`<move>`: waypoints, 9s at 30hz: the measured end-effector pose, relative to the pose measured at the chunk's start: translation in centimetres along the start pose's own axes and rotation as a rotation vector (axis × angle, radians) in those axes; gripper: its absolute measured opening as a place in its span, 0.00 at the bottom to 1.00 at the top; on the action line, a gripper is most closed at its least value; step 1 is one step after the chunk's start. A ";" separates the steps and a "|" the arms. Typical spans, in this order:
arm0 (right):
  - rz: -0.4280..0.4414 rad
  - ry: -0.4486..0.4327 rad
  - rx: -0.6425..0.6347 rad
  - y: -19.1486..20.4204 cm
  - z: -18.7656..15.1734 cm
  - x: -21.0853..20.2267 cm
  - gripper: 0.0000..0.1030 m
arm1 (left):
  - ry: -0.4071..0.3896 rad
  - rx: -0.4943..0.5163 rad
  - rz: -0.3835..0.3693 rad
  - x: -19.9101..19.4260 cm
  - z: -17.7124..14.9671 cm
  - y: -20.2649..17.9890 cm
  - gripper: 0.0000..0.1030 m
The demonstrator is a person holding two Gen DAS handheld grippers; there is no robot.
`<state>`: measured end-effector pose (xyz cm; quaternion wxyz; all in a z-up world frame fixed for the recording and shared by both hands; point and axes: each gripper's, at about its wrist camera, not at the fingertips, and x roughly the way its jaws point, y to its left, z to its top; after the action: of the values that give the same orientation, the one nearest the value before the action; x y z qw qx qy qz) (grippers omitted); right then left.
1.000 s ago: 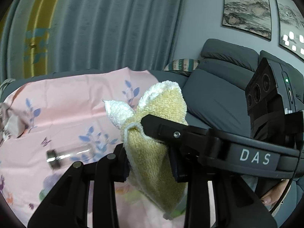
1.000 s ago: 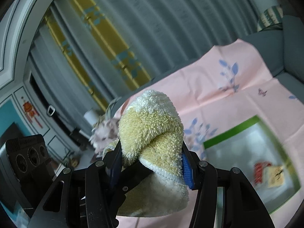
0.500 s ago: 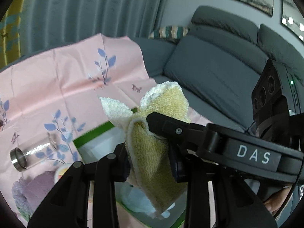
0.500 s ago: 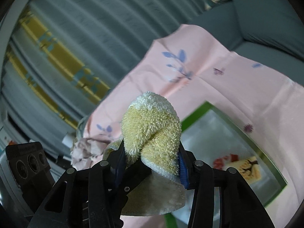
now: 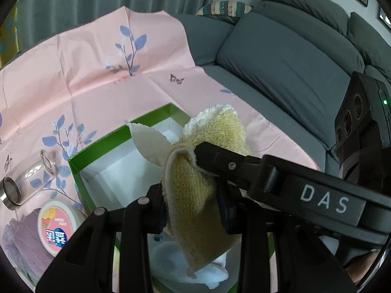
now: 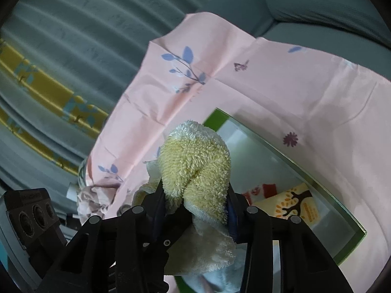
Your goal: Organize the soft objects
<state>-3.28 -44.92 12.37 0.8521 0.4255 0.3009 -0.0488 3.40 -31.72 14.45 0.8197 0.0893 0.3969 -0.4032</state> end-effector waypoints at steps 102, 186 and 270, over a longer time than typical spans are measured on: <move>-0.198 0.419 -0.745 26.6 -23.6 21.8 0.11 | -0.215 -0.786 0.417 -26.4 -29.6 26.4 0.98; 0.289 0.345 -0.619 20.6 -23.8 2.3 0.35 | -0.222 -0.388 0.118 -21.7 -21.1 14.3 0.11; -0.138 0.051 0.050 -1.5 -0.4 2.5 0.35 | 0.071 -0.111 0.136 2.0 -1.0 2.4 0.67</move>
<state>-1.98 -45.10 9.76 0.8279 0.4259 0.3498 -0.1041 5.29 -30.84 11.90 0.8344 0.0848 0.4402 -0.3207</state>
